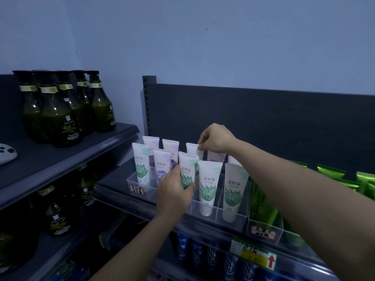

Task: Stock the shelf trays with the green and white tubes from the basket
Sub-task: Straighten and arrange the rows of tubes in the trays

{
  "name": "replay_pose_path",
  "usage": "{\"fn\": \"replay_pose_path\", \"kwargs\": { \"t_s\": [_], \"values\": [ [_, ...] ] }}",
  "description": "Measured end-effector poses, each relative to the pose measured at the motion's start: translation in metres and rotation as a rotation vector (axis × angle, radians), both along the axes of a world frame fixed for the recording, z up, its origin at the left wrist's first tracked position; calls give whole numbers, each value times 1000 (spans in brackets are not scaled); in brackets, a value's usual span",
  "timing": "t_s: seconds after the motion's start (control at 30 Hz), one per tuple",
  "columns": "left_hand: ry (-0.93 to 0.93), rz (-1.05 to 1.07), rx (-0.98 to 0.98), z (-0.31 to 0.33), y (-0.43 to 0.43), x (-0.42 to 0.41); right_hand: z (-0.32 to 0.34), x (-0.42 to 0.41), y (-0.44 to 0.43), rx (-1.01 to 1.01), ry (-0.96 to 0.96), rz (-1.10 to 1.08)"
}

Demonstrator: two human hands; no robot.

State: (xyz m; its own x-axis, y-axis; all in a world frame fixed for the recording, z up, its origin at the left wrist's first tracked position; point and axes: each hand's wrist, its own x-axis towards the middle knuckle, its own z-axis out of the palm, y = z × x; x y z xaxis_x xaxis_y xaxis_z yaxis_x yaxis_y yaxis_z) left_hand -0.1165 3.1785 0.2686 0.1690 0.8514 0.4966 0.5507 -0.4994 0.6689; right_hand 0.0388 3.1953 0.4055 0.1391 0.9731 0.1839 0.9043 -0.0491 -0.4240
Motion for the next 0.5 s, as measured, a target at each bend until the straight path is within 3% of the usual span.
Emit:
{"fn": "replay_pose_path", "kwargs": {
  "t_s": [0.5],
  "values": [
    [15, -8, -23, 0, -3, -1, -4, -3, 1, 20, 54, 10]
  ]
}}
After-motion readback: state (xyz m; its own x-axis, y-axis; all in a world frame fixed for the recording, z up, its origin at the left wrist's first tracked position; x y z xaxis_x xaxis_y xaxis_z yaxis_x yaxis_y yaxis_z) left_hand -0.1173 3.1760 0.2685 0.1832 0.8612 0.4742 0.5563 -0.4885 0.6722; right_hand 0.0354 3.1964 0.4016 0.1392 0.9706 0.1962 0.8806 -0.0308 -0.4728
